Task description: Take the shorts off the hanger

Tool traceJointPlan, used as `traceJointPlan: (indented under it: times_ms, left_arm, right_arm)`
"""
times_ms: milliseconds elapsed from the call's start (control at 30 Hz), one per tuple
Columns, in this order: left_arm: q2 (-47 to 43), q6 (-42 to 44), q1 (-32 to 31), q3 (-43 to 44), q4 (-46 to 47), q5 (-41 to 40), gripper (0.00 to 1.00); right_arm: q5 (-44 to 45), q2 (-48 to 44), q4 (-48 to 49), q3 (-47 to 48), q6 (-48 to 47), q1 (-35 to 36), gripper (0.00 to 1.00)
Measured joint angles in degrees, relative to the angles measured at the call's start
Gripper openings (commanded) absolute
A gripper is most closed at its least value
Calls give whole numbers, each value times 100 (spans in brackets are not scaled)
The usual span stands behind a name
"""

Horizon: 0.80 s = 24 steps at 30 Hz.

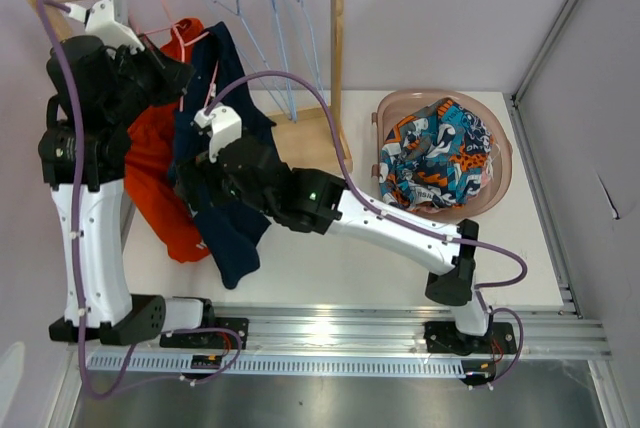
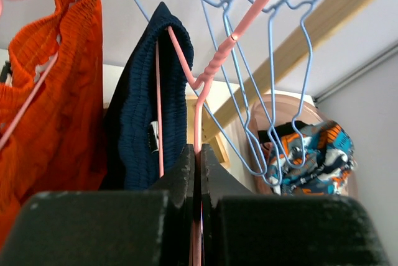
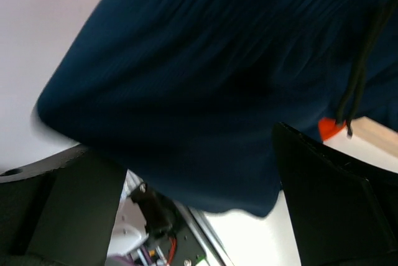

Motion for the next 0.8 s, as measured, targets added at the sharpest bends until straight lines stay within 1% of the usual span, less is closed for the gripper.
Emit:
traceJointPlan:
  times_ms: [67, 100, 133, 167, 233, 267, 333, 400, 533, 633, 800]
  left_arm:
    - [-251, -42, 0, -245, 92, 39, 0]
    - [-345, -46, 0, -339, 136, 44, 0]
    - [-413, -48, 0, -407, 190, 48, 0]
    - [-481, -55, 0, -492, 273, 63, 0]
    - [-551, -90, 0, -621, 382, 98, 0]
    - [-560, -96, 0, -651, 413, 107, 0]
    - [-555, -142, 0, -682, 422, 122, 0]
    - [-546, -155, 0, -682, 411, 127, 0]
    - [-546, -175, 0, -682, 234, 87, 0]
    - [-496, -179, 0, -625, -57, -37, 0]
    - [-184, -188, 4, -184, -505, -116, 0]
  right_arm:
    - [-81, 76, 160, 66, 68, -120, 99]
    - [-146, 107, 216, 68, 96, -160, 95]
    - [-190, 140, 254, 68, 125, -181, 88]
    - [-243, 195, 326, 68, 166, -197, 66]
    - [-339, 306, 459, 61, 216, -192, 38]
    - [-365, 350, 507, 42, 267, -177, 20]
    - [-367, 367, 647, -111, 367, -118, 2]
    - [-297, 315, 898, -413, 455, -28, 0]
    - [-7, -173, 1539, -1731, 612, 247, 0]
    - [450, -704, 1943, -2691, 721, 551, 0]
    - [1364, -1458, 2323, -3602, 876, 1259, 0]
